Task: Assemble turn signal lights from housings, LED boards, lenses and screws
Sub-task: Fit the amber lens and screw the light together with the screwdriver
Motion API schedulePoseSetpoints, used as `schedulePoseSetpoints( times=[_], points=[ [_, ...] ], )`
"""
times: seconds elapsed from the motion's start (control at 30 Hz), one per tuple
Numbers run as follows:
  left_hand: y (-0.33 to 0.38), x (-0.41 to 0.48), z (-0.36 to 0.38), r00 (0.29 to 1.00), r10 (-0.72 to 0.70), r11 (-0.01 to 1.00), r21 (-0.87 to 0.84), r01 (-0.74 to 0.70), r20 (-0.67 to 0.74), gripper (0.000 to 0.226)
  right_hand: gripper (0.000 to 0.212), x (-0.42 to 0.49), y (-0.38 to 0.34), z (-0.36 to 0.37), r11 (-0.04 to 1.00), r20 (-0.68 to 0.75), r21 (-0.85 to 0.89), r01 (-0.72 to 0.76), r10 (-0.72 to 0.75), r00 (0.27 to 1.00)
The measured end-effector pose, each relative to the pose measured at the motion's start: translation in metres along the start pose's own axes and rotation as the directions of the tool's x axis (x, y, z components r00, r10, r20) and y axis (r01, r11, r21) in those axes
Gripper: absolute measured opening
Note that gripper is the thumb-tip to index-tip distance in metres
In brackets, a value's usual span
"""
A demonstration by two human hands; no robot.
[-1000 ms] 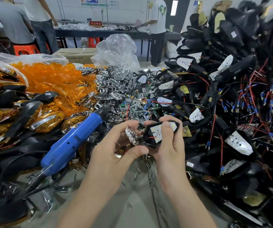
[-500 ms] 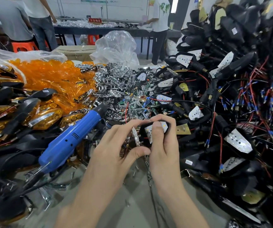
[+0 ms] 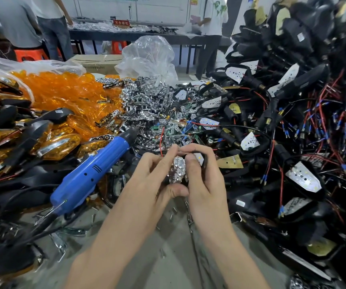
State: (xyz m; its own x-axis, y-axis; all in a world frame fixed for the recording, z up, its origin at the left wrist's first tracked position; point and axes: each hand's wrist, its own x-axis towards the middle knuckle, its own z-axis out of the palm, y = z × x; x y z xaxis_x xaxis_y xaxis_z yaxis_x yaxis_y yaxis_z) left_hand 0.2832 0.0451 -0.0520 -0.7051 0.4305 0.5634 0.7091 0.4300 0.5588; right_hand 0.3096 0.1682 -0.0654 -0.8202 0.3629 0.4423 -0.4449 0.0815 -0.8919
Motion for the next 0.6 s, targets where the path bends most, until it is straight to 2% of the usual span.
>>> schedulePoseSetpoints(
  times=[0.23, 0.37, 0.47, 0.6],
  points=[
    [-0.001, -0.003, 0.009, 0.998, -0.049, 0.998, 0.045, 0.051, -0.037, 0.07, 0.021, -0.001, -0.001, 0.001, 0.997, -0.011, 0.055, -0.048, 0.049, 0.999],
    [0.003, -0.005, 0.014, 0.995, -0.062, 0.994, 0.08, 0.068, -0.075, 0.071, 0.035, -0.002, 0.002, 0.001, 0.992, -0.012, 0.061, -0.11, 0.111, 0.994],
    [0.006, -0.008, 0.019, 0.993, -0.053, 0.989, 0.133, 0.067, -0.107, 0.067, 0.041, -0.004, 0.002, 0.003, 0.995, -0.002, 0.054, -0.084, 0.084, 0.996],
    [0.007, -0.009, 0.022, 0.99, -0.055, 0.99, 0.12, 0.071, -0.131, 0.056, 0.011, -0.002, 0.004, 0.004, 0.99, 0.002, 0.088, -0.112, 0.112, 0.994]
  ],
)
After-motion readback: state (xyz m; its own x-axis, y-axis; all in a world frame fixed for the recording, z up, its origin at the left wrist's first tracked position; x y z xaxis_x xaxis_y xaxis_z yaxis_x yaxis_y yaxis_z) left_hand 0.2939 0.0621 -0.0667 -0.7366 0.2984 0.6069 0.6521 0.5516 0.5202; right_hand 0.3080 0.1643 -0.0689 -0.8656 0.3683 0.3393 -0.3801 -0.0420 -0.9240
